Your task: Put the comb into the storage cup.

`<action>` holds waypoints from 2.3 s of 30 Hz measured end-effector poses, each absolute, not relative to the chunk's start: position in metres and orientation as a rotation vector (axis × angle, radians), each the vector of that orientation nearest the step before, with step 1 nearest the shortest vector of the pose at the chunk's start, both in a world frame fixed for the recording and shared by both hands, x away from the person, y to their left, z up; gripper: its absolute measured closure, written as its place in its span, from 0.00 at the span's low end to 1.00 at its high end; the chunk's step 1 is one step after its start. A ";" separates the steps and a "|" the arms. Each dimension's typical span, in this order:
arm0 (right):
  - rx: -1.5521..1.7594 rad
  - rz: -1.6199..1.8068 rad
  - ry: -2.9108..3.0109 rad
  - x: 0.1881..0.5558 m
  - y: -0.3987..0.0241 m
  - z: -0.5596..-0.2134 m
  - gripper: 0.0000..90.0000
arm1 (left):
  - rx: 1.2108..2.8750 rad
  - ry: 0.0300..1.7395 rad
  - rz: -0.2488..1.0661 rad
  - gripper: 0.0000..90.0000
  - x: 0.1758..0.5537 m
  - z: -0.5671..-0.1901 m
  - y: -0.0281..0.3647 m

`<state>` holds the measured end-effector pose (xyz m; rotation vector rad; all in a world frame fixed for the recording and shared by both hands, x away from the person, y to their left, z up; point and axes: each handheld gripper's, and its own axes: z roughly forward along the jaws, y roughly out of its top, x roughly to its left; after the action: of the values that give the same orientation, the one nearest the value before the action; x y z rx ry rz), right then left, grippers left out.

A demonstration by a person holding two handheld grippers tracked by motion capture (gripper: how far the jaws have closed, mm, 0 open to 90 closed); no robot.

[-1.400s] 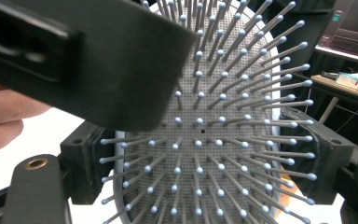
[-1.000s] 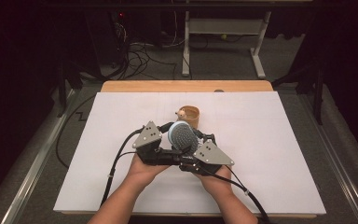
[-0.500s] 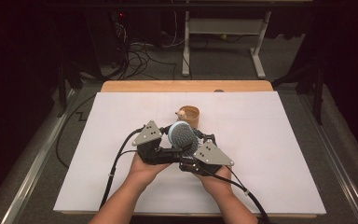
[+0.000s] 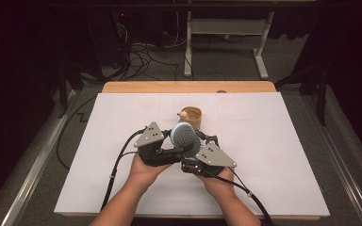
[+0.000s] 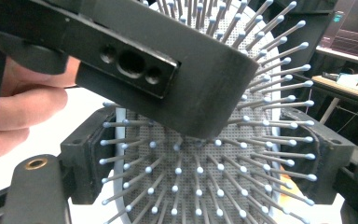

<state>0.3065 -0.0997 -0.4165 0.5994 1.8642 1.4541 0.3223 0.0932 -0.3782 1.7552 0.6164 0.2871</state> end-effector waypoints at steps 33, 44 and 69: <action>0.599 1.421 1.820 0.303 -0.100 -0.414 0.22 | 1.739 0.632 0.308 0.61 0.318 -0.369 0.090; 0.608 1.433 1.841 0.306 -0.103 -0.410 0.21 | 1.743 0.629 0.346 0.63 0.316 -0.367 0.087; 0.700 1.477 1.924 0.310 -0.118 -0.414 0.00 | 1.675 0.633 0.399 0.63 0.315 -0.366 0.114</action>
<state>0.3099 -0.1183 -0.4143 0.6996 1.9236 1.4774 0.3153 0.1144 -0.3659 1.6755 0.6326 0.3994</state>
